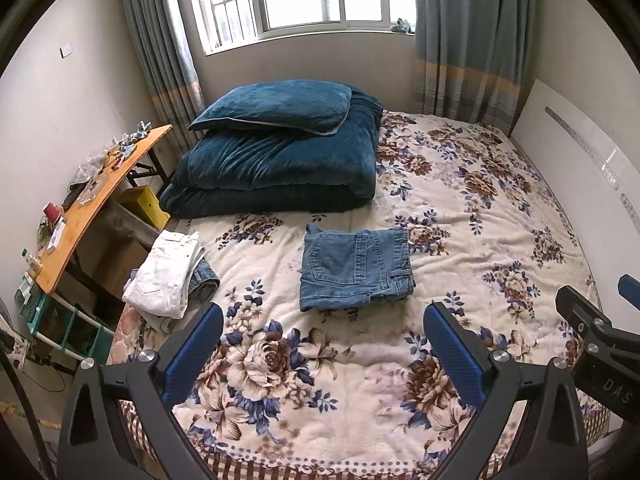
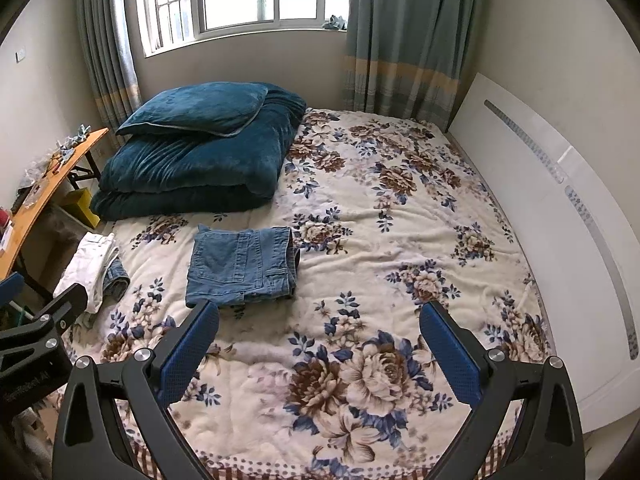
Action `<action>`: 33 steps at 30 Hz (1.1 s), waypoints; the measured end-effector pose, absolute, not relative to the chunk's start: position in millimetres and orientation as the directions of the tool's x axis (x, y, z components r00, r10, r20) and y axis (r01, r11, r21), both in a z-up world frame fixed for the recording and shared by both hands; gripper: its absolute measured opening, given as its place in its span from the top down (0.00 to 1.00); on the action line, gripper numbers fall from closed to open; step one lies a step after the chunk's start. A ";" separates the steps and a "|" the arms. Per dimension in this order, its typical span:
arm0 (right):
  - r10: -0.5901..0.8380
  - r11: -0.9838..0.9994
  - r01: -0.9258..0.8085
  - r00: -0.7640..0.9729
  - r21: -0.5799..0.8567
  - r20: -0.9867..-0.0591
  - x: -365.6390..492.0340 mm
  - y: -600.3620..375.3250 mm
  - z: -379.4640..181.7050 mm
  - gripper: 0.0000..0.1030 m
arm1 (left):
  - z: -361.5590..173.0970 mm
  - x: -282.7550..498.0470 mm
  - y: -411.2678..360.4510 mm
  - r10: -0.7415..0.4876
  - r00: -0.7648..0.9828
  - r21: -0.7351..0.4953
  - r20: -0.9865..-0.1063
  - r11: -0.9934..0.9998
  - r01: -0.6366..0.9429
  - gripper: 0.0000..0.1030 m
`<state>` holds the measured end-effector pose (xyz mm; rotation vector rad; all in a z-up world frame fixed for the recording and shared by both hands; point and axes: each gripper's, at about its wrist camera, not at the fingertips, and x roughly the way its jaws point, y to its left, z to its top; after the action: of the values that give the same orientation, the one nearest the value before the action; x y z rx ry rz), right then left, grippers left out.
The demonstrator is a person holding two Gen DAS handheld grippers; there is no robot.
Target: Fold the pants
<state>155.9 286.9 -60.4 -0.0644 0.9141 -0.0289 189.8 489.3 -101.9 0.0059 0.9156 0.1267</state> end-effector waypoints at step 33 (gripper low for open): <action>-0.021 0.999 -0.011 0.591 -0.034 -0.807 152.5 288.5 -65.6 0.01 | -102.3 185.5 489.0 0.110 0.602 0.057 -0.791 0.993 -0.107 0.00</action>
<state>152.4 288.5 -65.6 -0.0364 0.9388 -0.0059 185.5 489.0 -102.3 0.0044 0.9162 0.1256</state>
